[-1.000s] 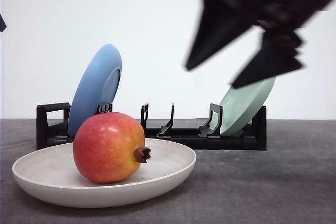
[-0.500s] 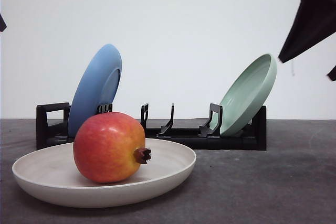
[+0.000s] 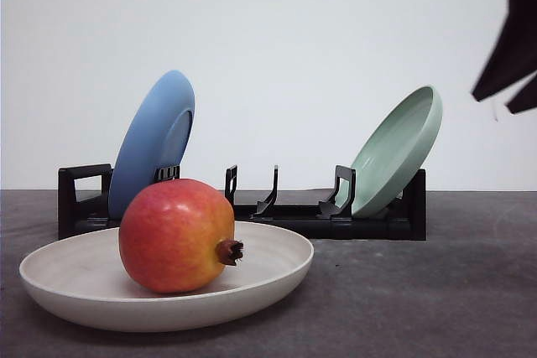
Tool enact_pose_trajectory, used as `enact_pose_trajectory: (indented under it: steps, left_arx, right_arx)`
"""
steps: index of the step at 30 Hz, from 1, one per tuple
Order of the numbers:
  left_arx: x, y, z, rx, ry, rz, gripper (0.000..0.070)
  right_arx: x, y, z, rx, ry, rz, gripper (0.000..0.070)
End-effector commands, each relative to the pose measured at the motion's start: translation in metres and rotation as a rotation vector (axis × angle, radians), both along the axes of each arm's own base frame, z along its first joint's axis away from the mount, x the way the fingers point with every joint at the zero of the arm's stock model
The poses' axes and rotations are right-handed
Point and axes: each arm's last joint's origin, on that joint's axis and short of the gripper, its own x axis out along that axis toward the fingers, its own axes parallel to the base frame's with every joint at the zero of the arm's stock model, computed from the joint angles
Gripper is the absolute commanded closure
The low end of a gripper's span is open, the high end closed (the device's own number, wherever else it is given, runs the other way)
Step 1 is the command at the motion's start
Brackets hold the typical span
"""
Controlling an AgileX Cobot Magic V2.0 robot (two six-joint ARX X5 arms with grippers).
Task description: Place pomegranate in white plate
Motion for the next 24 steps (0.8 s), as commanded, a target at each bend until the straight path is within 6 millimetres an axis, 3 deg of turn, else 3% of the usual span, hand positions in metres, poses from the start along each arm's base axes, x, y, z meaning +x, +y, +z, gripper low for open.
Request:
enact_pose_trajectory:
  steps: [1, 16, 24]
  left_arx:
    - [0.001, 0.0, 0.005, -0.007, -0.018, -0.003, 0.07]
    - [0.0, 0.0, 0.005, -0.008, -0.026, -0.001, 0.07]
    - [-0.012, 0.012, -0.013, 0.003, -0.092, 0.046, 0.07]
  right_arx:
    - [0.001, 0.001, 0.002, 0.007, -0.012, 0.0, 0.0676]
    - [0.002, 0.001, 0.002, 0.008, -0.012, 0.0, 0.0676]
    - [0.002, 0.001, 0.002, 0.008, -0.012, 0.0, 0.0676]
